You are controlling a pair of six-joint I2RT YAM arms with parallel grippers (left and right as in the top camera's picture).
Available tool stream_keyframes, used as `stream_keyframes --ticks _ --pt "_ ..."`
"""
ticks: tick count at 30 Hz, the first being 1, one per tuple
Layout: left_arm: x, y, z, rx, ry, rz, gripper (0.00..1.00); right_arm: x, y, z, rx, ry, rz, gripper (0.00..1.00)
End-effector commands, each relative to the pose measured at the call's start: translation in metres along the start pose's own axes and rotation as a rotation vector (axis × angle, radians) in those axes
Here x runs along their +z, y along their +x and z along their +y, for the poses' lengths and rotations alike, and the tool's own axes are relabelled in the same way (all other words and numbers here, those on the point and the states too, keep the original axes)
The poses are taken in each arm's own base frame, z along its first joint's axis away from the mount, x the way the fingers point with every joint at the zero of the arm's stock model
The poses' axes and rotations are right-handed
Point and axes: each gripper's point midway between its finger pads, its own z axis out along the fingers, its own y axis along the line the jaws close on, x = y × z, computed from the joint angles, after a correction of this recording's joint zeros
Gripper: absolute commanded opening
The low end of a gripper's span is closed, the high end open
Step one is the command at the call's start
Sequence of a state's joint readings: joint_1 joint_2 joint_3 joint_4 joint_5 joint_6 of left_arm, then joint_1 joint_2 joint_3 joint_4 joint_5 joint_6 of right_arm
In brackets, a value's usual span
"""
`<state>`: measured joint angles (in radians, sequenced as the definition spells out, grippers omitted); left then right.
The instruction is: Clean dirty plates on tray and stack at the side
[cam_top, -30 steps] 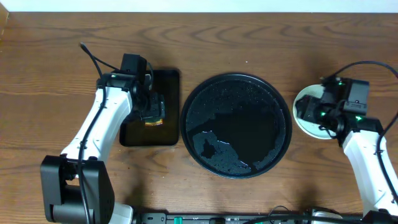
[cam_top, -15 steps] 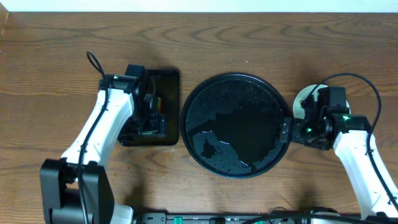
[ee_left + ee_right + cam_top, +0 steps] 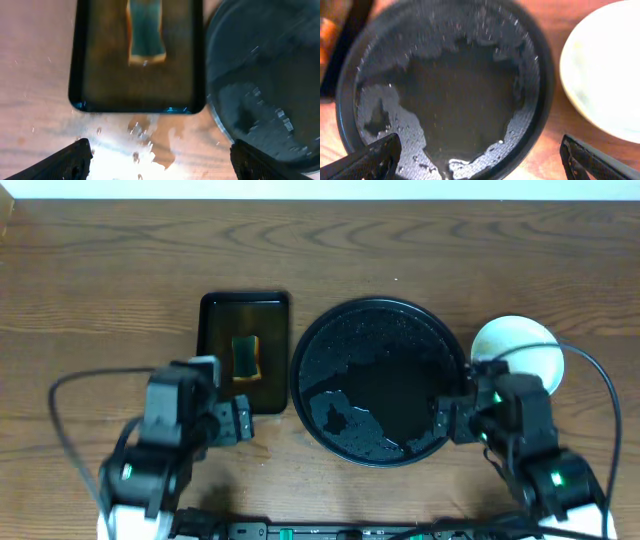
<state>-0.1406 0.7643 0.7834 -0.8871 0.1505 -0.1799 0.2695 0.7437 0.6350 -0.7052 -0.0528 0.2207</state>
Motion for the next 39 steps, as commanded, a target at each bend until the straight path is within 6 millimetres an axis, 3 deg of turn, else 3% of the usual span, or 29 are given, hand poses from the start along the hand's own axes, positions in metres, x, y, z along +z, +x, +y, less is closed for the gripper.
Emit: stream_keyframes --ticks 1,7,24,28,32,39 --pt "-0.022 -0.004 -0.002 0.013 0.031 -0.141 0.89 -0.014 0.0 -0.006 0.006 0.022 -0.094 0.99" --pt "-0.043 -0.006 -0.005 0.022 0.056 -0.24 0.89 -0.02 0.01 -0.008 0.007 0.026 -0.078 0.99" --pt "-0.043 -0.006 -0.005 0.022 0.055 -0.238 0.89 -0.019 0.034 -0.014 0.01 0.05 0.024 0.99" --pt "-0.043 -0.006 -0.005 0.022 0.055 -0.238 0.89 -0.022 0.033 -0.014 0.013 0.05 0.008 0.99" --pt "-0.043 -0.006 -0.005 0.022 0.055 -0.238 0.89 -0.028 0.03 -0.031 0.021 0.11 -0.022 0.99" --pt "-0.043 -0.006 -0.005 0.022 0.055 -0.238 0.89 -0.051 0.004 -0.039 0.038 0.111 -0.291 0.99"
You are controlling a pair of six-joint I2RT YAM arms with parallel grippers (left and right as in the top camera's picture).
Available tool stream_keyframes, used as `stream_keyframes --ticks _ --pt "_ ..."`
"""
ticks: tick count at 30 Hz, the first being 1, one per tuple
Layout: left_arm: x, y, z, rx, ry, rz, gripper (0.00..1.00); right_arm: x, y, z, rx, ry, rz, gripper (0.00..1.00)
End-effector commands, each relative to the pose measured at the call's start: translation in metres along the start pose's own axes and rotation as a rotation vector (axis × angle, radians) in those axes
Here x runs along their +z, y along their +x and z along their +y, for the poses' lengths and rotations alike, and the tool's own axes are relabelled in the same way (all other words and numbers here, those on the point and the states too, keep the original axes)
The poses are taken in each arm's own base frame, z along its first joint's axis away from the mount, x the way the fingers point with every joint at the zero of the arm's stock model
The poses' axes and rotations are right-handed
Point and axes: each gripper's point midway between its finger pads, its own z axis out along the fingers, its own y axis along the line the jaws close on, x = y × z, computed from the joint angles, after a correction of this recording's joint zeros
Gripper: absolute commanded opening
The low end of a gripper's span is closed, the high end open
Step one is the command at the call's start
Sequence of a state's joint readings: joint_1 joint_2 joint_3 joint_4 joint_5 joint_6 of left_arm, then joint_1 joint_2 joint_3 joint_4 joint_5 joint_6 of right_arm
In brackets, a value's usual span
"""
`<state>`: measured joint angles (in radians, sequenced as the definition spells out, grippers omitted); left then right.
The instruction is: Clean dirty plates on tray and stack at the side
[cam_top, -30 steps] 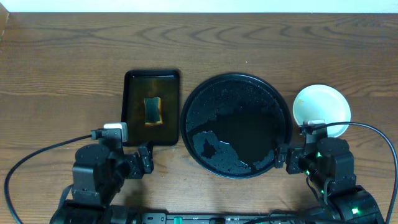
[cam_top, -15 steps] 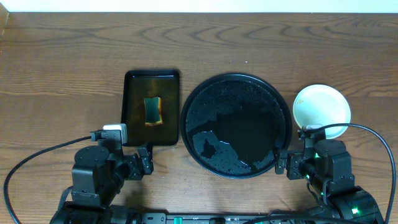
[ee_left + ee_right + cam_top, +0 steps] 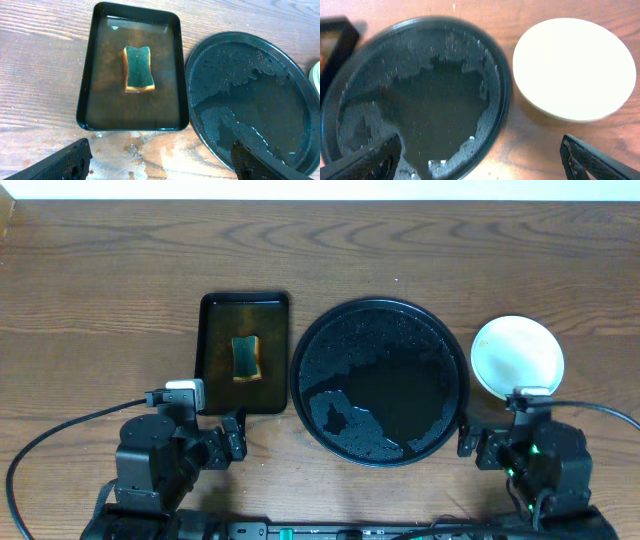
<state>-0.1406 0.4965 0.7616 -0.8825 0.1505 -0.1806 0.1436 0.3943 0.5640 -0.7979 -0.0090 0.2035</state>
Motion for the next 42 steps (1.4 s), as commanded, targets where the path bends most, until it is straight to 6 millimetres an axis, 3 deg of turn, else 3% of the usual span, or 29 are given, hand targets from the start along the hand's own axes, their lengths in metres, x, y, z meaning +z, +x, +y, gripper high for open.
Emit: stream_keyframes --ticks 1,9,17,22,26,42 --pt "0.002 0.002 0.001 0.0 -0.006 0.004 0.89 -0.004 -0.006 -0.007 -0.031 0.01 -0.121 0.99" --pt "0.002 0.002 0.001 0.0 -0.006 0.004 0.89 -0.004 -0.037 -0.012 -0.034 -0.006 -0.496 0.99" --pt "0.002 0.002 0.001 0.0 -0.006 0.004 0.89 0.01 -0.051 -0.013 -0.116 0.0 -0.709 0.99" --pt "0.002 0.002 0.001 0.0 -0.006 0.004 0.89 0.024 -0.037 -0.016 -0.225 0.042 -0.67 0.99" --pt "0.002 0.002 0.001 0.0 -0.006 0.004 0.9 0.04 -0.015 -0.02 -0.218 0.043 -0.557 0.99" --pt "0.002 0.002 0.001 0.0 -0.006 0.004 0.9 0.04 -0.015 -0.02 -0.217 0.041 -0.558 0.99"
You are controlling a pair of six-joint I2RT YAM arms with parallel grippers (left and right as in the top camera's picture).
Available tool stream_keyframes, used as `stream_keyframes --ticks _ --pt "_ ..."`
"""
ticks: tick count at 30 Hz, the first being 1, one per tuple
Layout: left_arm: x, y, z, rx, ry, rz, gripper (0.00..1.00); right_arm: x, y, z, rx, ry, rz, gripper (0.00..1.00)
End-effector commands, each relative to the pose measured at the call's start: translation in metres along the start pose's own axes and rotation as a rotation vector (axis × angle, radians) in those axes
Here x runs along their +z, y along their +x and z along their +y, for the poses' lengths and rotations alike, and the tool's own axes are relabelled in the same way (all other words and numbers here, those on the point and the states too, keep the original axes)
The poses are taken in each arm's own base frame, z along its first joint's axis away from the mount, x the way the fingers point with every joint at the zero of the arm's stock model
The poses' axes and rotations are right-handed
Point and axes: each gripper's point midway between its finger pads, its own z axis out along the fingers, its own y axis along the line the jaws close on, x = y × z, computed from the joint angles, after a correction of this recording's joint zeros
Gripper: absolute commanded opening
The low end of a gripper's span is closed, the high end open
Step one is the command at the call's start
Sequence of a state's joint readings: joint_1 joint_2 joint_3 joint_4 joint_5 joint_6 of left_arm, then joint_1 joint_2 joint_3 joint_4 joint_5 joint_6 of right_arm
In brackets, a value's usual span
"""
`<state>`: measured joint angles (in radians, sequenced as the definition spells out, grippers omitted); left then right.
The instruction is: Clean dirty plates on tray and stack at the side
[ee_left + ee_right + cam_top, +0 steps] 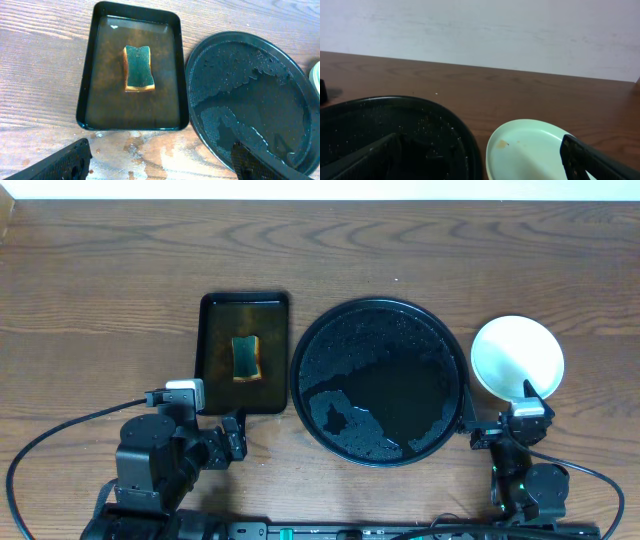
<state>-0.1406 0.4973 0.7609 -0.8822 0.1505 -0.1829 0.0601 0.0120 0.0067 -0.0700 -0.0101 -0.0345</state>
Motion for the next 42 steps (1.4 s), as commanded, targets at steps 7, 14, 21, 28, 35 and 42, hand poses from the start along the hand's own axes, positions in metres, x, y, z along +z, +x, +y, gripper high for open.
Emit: stream_keyframes --ticks 7,14,21,28,35,42 --pt "0.001 0.002 0.001 0.002 -0.006 0.003 0.9 0.0 0.001 -0.002 -0.011 0.007 0.001 0.99" --pt "0.001 0.002 0.001 0.002 -0.006 0.003 0.9 0.0 0.001 -0.002 -0.011 0.007 0.001 0.99" --pt "-0.006 0.001 0.002 0.019 -0.006 -0.036 0.9 0.0 0.001 -0.002 -0.011 0.007 0.001 0.99" --pt "0.009 0.029 0.02 0.014 -0.03 -0.113 0.9 0.0 0.001 -0.002 -0.011 0.007 0.001 0.99" --pt "0.044 0.025 0.04 -0.001 -0.044 -0.358 0.9 0.0 0.001 -0.002 -0.011 0.006 0.001 0.99" --pt "0.052 -0.012 0.038 0.123 -0.027 -0.621 0.9 0.0 0.001 -0.002 -0.011 0.007 0.001 0.99"
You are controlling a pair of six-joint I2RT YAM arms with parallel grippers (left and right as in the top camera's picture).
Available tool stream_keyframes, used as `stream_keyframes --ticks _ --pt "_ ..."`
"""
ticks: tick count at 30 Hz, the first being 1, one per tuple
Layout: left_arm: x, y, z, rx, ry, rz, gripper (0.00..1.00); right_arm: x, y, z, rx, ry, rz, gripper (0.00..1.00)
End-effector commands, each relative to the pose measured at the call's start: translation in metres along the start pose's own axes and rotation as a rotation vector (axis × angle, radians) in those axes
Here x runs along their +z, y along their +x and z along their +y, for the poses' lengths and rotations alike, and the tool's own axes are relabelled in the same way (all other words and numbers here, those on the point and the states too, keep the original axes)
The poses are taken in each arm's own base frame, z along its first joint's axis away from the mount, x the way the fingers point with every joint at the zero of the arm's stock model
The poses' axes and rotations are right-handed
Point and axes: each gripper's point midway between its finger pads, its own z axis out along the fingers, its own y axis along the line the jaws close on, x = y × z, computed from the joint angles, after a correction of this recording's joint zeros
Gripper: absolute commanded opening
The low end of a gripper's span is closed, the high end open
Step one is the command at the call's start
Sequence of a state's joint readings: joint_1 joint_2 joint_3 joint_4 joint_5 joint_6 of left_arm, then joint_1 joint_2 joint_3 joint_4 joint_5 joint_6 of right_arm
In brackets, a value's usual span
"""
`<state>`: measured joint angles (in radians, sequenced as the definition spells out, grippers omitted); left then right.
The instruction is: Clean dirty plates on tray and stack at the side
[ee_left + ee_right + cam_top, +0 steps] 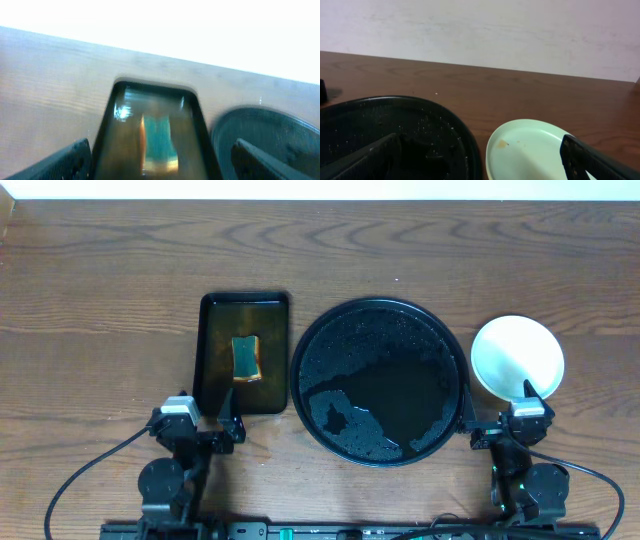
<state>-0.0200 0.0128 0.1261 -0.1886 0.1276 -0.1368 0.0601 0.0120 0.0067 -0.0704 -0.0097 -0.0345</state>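
A round black tray [382, 380], wet and with no plates on it, lies mid-table. A white plate [517, 357] sits on the wood just right of it; the right wrist view shows a small brown speck on the plate [535, 150]. A green-and-yellow sponge [246, 357] lies in a rectangular black tray [207, 360] of brownish water on the left. My left gripper [198, 430] is low at the front edge, open and empty, facing the sponge [159, 142]. My right gripper [497, 418] is also open and empty, between the round tray and the plate.
Both arms are folded down at the table's front edge, with cables [90, 470] trailing beside them. A pale wall [480, 30] rises behind the table's far edge. The round tray's rim [470, 145] nearly touches the plate.
My left arm has folded down lower at the front edge. Its camera now looks level across the sponge tray, not down on it. The right arm, plate and sponge have not moved.
Both arms reached over the table beside the round tray, grippers open and empty. Then both stood back near the front edge. The right arm was then folded low, and now the left is too. The plate stayed right of the tray throughout.
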Motion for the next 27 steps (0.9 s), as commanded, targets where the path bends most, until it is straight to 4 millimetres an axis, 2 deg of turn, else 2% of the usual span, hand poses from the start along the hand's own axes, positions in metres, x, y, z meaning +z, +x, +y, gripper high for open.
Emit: stream_keyframes --ticks 1,3,5,9,10,27 --pt "0.006 -0.011 0.0 0.118 0.008 -0.107 0.9 0.0 0.0 -0.002 -0.011 0.006 0.0 0.99" --pt "0.007 -0.016 0.0 0.157 0.01 -0.154 0.9 0.0 0.0 -0.002 -0.011 0.006 0.0 0.99" --pt "0.01 -0.011 0.001 0.181 0.009 -0.157 0.9 0.0 0.0 -0.002 -0.011 0.006 0.0 0.99" --pt "0.013 0.021 0.008 0.171 -0.007 -0.025 0.9 0.0 0.0 -0.002 -0.011 0.006 0.0 0.99" --pt "0.013 0.023 0.008 0.17 -0.008 -0.017 0.9 0.0 0.0 -0.002 -0.011 0.006 0.0 0.99" --pt "0.013 0.023 0.008 0.17 -0.008 -0.017 0.9 0.0 0.0 -0.002 -0.011 0.006 0.0 0.99"
